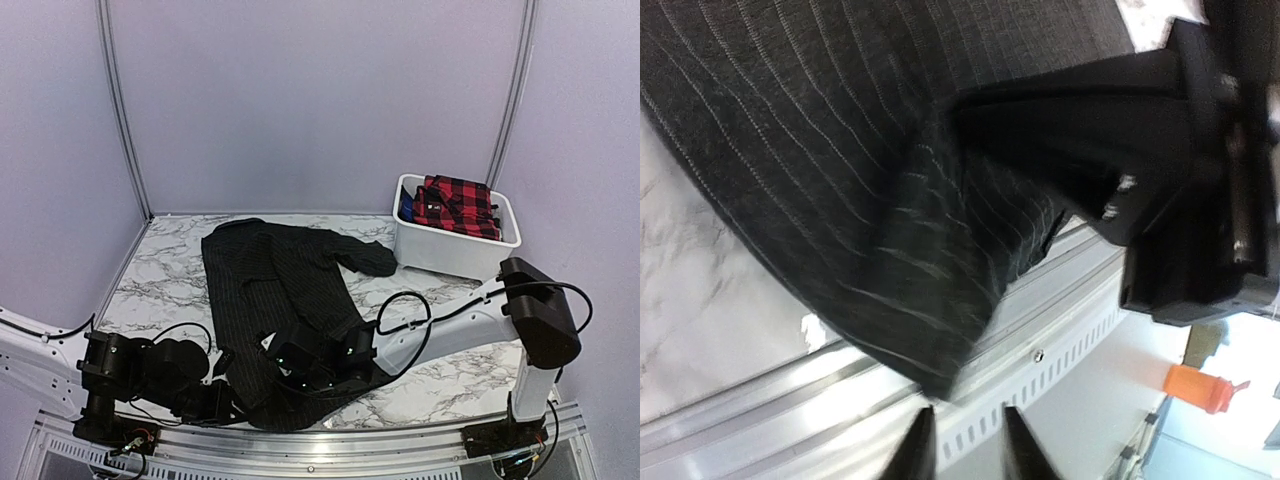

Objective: Fold and stack the long sleeve shirts
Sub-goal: Adjust the 1/3-folded shirt at the center of the board, then pick up the sleeve from the 1/3-folded shirt.

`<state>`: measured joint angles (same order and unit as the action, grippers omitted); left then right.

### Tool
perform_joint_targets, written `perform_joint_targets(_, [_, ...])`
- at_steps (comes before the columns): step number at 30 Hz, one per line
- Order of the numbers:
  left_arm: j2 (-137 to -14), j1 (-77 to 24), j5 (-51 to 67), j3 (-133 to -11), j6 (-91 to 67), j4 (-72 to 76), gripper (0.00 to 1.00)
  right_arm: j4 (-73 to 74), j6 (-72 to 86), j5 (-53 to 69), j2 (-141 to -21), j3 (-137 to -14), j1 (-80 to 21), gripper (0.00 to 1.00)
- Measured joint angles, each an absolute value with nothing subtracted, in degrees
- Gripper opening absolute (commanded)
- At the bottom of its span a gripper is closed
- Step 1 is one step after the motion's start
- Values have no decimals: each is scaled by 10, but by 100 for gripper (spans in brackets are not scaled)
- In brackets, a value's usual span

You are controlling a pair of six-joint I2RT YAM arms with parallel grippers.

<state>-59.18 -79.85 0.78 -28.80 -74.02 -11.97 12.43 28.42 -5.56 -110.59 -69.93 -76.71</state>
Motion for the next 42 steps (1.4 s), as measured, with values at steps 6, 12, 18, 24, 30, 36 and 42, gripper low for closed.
perform_joint_targets(6, [-585,-798,35,-288,-746,-159,44,151,282,-71,-1101,-699,-780,0])
perform_joint_targets(12, [-562,-758,38,-297,-721,-192,29,159,287,-77,-1075,-674,-809,0])
perform_joint_targets(18, [-579,-685,35,-300,-661,-180,23,162,298,-74,-1068,-644,-818,23])
perform_joint_targets(24, [-651,-680,40,-299,-603,-126,24,164,301,-73,-1047,-643,-816,42])
perform_joint_targets(30, [-659,-635,40,-300,-565,-93,27,168,303,-84,-948,-624,-757,52])
perform_joint_targets(36, [-683,-553,41,-321,-526,-87,28,157,300,-96,-882,-600,-606,57])
perform_joint_targets(42, [-748,-431,41,-386,-480,-64,27,118,286,-88,-883,-600,-463,58])
